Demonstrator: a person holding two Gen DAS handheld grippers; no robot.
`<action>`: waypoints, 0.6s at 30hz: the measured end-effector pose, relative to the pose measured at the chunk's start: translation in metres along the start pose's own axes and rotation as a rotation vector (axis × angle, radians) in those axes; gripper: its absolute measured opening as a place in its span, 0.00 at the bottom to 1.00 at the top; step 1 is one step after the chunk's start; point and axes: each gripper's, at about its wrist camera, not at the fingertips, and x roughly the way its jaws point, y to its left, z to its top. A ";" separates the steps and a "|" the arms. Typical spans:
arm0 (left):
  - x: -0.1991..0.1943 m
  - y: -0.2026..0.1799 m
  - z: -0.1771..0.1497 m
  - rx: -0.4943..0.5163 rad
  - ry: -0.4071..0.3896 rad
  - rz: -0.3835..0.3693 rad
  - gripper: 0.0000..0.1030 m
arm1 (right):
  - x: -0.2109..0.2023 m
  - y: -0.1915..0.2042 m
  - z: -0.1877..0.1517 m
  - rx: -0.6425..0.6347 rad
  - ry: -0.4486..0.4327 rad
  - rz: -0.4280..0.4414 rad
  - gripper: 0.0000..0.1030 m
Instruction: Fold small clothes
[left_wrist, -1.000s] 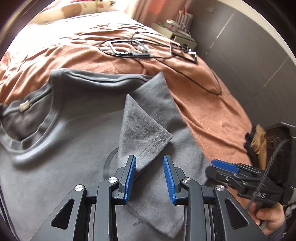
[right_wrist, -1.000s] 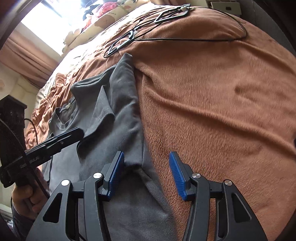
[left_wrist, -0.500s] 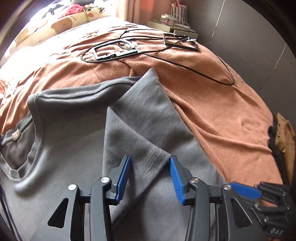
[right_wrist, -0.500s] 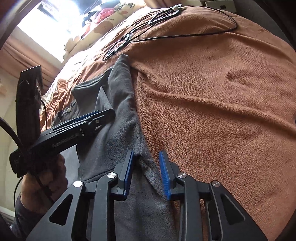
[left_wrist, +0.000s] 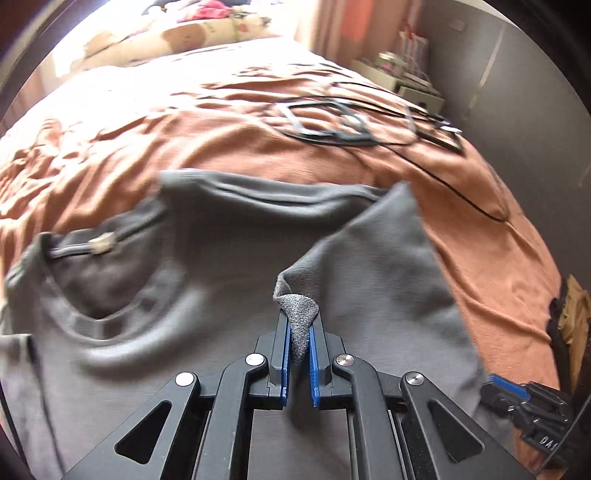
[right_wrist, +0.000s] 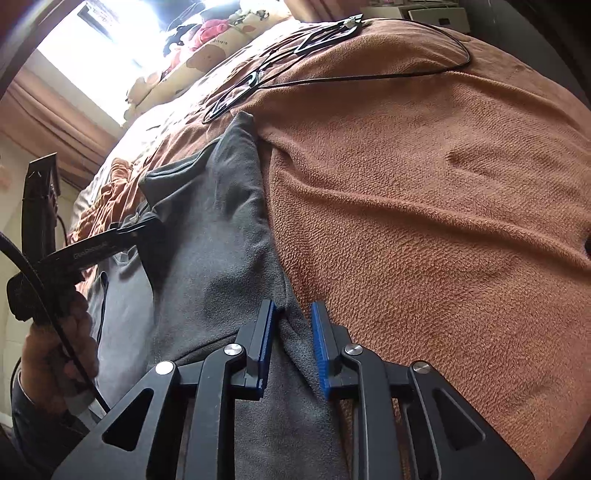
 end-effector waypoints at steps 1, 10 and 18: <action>-0.001 0.007 0.000 -0.012 0.005 0.002 0.09 | 0.000 0.000 0.000 0.000 0.000 -0.001 0.17; 0.008 0.032 -0.001 -0.027 0.060 0.036 0.21 | 0.000 0.001 0.001 0.004 0.009 -0.002 0.17; -0.016 0.043 -0.013 -0.056 0.047 0.039 0.31 | -0.009 0.003 0.001 0.018 0.008 -0.017 0.35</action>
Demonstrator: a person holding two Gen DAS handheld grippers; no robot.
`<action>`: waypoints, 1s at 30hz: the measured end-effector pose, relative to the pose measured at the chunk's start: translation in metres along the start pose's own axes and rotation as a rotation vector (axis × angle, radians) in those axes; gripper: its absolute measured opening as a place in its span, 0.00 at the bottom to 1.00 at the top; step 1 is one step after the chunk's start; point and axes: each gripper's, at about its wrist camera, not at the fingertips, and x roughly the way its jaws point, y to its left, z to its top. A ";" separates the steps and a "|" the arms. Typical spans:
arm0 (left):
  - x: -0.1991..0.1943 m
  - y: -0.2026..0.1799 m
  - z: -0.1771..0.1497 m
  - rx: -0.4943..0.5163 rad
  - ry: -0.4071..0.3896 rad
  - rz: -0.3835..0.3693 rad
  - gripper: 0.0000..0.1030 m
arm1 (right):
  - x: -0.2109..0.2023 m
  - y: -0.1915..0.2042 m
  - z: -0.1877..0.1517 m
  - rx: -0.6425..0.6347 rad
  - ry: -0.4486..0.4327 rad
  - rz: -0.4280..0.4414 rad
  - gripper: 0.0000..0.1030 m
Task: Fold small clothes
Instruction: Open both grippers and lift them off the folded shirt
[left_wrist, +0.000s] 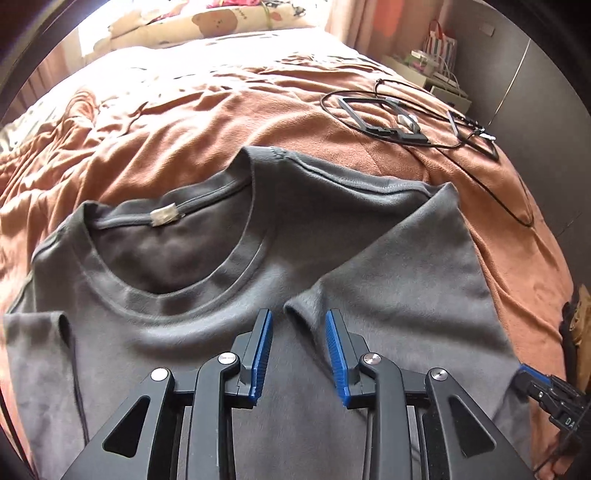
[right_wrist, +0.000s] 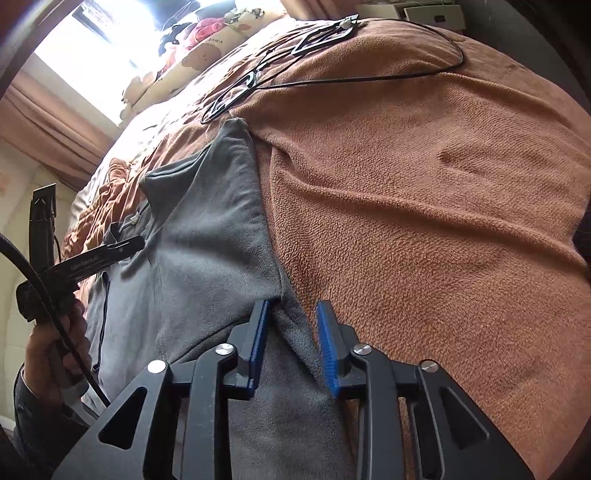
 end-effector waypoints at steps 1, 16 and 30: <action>-0.005 0.001 -0.003 -0.001 0.002 -0.003 0.31 | -0.003 0.001 -0.002 0.003 -0.007 -0.008 0.38; -0.131 0.037 -0.085 -0.107 -0.082 -0.037 0.61 | -0.084 0.043 -0.044 -0.081 -0.035 -0.012 0.65; -0.235 0.094 -0.179 -0.241 -0.183 -0.044 0.72 | -0.185 0.082 -0.101 -0.224 -0.095 -0.028 0.93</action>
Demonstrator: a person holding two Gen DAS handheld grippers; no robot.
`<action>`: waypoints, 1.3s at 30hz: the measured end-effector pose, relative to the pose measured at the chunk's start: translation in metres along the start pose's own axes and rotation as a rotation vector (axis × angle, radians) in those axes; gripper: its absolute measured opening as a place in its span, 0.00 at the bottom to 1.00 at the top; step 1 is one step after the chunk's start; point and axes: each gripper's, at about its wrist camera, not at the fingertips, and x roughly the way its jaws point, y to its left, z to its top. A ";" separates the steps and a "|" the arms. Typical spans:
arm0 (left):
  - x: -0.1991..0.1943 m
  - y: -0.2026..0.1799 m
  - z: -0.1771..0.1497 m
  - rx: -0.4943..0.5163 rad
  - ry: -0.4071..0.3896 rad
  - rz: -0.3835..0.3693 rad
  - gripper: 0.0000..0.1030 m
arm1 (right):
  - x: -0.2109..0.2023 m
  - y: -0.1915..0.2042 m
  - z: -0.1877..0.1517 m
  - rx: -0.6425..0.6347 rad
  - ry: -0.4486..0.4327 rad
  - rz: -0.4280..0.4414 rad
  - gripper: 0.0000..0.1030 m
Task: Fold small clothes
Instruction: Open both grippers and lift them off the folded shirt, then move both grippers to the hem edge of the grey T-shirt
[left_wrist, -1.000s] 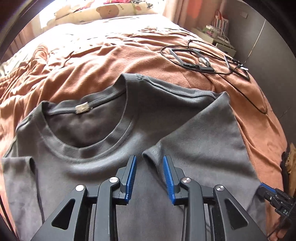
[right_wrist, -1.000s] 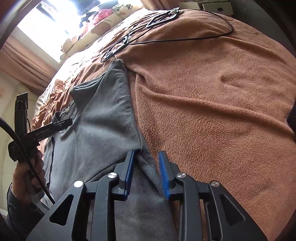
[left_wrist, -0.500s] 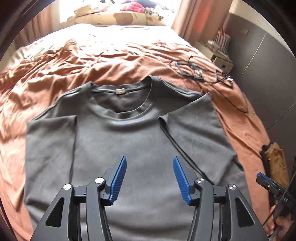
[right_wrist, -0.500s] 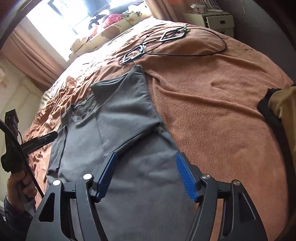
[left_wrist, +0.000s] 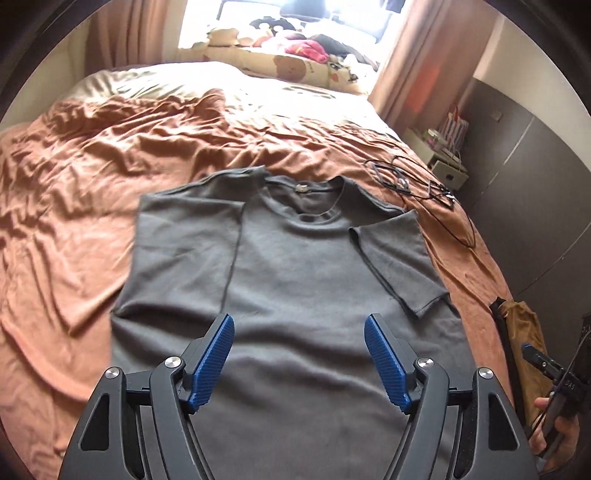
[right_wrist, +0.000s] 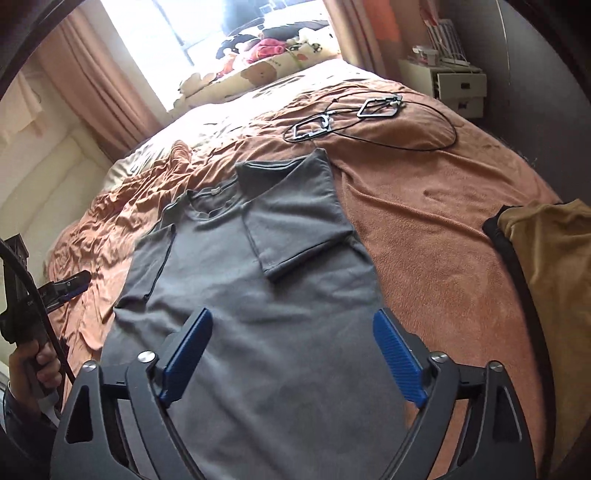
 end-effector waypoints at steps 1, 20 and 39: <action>-0.007 0.006 -0.007 -0.012 0.000 -0.002 0.72 | -0.006 0.004 -0.004 -0.004 -0.004 -0.008 0.96; -0.127 0.072 -0.121 -0.046 -0.068 0.091 1.00 | -0.098 0.015 -0.074 -0.025 -0.039 -0.037 1.00; -0.168 0.119 -0.225 -0.076 0.037 0.064 0.74 | -0.162 -0.033 -0.153 -0.005 -0.060 -0.002 0.91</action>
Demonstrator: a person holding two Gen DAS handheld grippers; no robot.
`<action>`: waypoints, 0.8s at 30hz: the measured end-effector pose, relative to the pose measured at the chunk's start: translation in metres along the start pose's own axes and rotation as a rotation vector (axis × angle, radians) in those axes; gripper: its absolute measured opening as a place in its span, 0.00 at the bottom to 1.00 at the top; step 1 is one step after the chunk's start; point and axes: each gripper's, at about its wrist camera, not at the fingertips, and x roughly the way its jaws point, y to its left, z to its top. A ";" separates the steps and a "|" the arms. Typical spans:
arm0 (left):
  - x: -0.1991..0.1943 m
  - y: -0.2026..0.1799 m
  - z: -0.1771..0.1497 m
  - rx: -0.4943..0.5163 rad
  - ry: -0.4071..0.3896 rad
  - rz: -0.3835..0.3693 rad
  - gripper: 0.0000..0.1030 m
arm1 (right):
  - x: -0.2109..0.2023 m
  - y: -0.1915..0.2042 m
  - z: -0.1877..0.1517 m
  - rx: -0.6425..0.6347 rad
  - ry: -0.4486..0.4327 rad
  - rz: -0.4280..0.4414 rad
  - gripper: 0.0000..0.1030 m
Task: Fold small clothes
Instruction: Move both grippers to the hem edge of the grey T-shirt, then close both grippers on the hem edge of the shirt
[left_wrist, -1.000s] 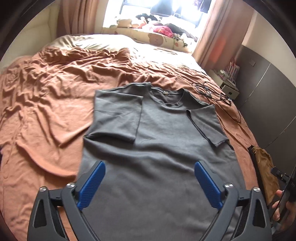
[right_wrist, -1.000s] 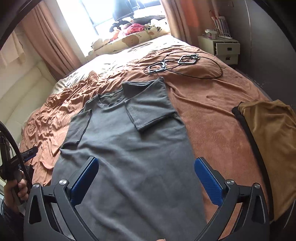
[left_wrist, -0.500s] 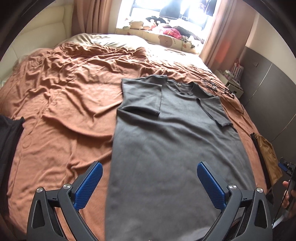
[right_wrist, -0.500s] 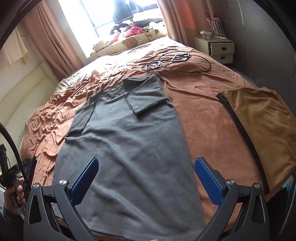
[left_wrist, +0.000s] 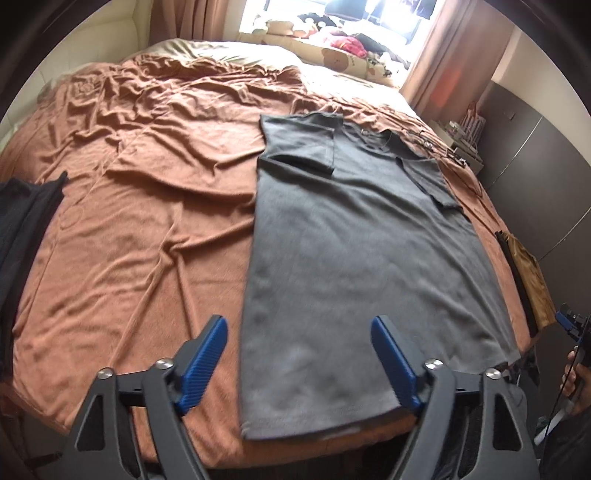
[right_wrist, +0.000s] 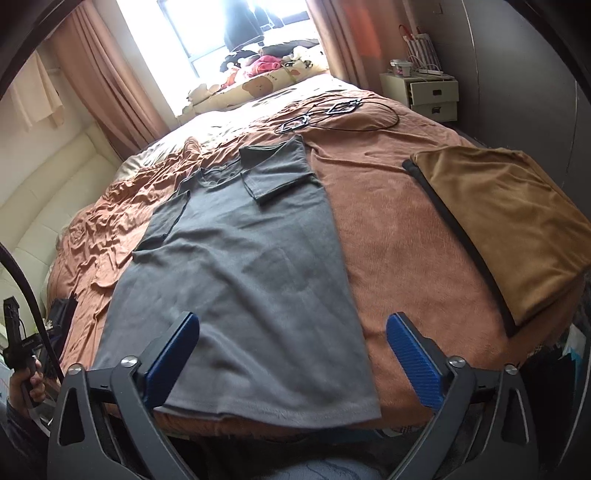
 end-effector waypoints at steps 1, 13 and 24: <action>-0.001 0.004 -0.005 -0.010 0.006 -0.007 0.70 | -0.001 -0.003 -0.004 0.006 0.006 0.004 0.89; 0.026 0.061 -0.063 -0.187 0.110 -0.068 0.46 | 0.015 -0.034 -0.031 0.090 0.096 0.035 0.67; 0.042 0.079 -0.093 -0.346 0.144 -0.161 0.38 | 0.041 -0.070 -0.053 0.246 0.162 0.078 0.54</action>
